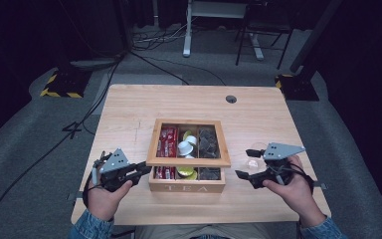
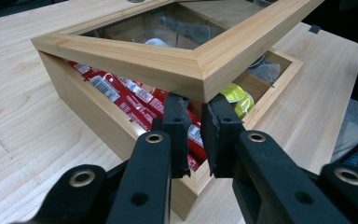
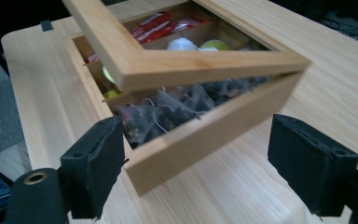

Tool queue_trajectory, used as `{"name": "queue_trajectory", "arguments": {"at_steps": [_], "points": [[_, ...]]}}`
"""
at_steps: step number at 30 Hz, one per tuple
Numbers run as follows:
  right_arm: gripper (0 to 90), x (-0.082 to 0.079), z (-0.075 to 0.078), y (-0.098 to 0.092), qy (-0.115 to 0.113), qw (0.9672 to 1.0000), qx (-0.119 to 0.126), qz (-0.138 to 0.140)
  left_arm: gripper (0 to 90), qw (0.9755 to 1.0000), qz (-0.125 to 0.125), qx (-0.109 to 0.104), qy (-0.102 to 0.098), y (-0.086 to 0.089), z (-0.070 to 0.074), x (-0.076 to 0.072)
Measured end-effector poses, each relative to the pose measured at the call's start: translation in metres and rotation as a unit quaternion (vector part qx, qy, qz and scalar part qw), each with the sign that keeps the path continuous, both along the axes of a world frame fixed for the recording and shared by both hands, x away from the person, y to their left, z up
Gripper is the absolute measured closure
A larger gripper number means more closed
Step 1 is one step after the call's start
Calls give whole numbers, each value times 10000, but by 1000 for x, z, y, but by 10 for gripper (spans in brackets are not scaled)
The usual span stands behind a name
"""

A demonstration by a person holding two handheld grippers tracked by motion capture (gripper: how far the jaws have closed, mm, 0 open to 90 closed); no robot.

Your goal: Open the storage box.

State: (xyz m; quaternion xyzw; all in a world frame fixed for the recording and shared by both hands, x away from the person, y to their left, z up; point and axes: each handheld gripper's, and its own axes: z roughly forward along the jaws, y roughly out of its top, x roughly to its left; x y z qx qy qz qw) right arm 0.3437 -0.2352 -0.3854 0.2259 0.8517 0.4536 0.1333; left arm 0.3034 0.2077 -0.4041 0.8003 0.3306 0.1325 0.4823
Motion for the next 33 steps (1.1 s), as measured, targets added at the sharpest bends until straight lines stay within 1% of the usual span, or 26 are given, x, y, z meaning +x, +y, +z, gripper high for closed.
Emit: {"name": "queue_trajectory", "arguments": {"at_steps": [1, 2, 3, 5, 7, 10, 12, 13, 16, 17, 18, 19, 21, 22, 25, 26, 27, 28, 29, 30, 31, 33], "points": [[192, -1, 0, 5, -57, 9999, -44, 70, 790, 10000, 1, -19, 35, 0, 0, 0], [212, -1, -1, 10, -146, 9998, -70, 117, 785, 10000, 1, -19, 35, 0, 0, 0], [248, -2, -1, 16, -317, 9993, -74, 167, 782, 10000, -3, 1, 79, -1, 0, 1], [252, -3, -2, 23, -443, 9987, -99, 229, 778, 10000, -8, -2, 90, -1, 0, 1], [256, -2, -4, 30, -520, 9982, -107, 266, 777, 10000, -17, 0, 77, -1, -1, 2], [266, 0, -8, 37, -574, 9977, -192, 294, 770, 10000, -22, 7, 91, -1, -1, 2], [299, 2, -10, 39, -592, 9974, -272, 309, 759, 9999, -25, 6, 146, -2, -1, 1], [306, 2, -11, 40, -601, 9973, -285, 299, 756, 9999, -28, 36, 134, -2, -1, 2], [314, 3, -11, 40, -618, 9973, -259, 294, 756, 9999, -11, 46, 141, -2, -2, 1], [328, 4, -11, 40, -677, 9970, -242, 297, 755, 9999, -22, 58, 136, -2, -3, 1], [328, 4, -11, 40, -677, 9970, -242, 297, 755, 9999, -22, 58, 136, -2, -3, 1], [328, 4, -11, 40, -714, 9967, -256, 300, 753, 9999, -17, 9, 166, -2, -3, 1], [329, 4, -10, 40, -734, 9966, -242, 303, 749, 9999, -12, 0, 164, -2, -3, 1], [329, 4, -10, 40, -734, 9966, -242, 303, 749, 9999, -20, 19, 137, -2, -3, 2], [350, 4, -9, 40, -761, 9962, -261, 328, 734, 10000, -23, -9, 85, -1, -3, 2], [357, 4, -8, 41, -783, 9960, -264, 345, 725, 10000, -23, -9, 85, -1, -3, 2], [362, 4, -7, 41, -825, 9955, -288, 361, 704, 9999, 2, -83, 76, -2, -3, 2], [362, 4, -7, 41, -825, 9955, -288, 361, 678, 9999, 2, -83, 76, -2, -3, 2], [366, 3, -6, 41, -848, 9952, -314, 370, 678, 10000, 34, -68, 27, -2, -3, 2], [372, 3, -5, 42, -890, 9946, -349, 391, 646, 9999, 66, -52, -59, -3, -3, 2], [387, 3, -1, 42, -981, 9936, -388, 406, 592, 9999, 116, -94, -87, -2, -4, 2], [396, 3, 2, 42, -1033, 9930, -380, 419, 565, 9998, 161, -101, -88, -2, -4, 1]]}}
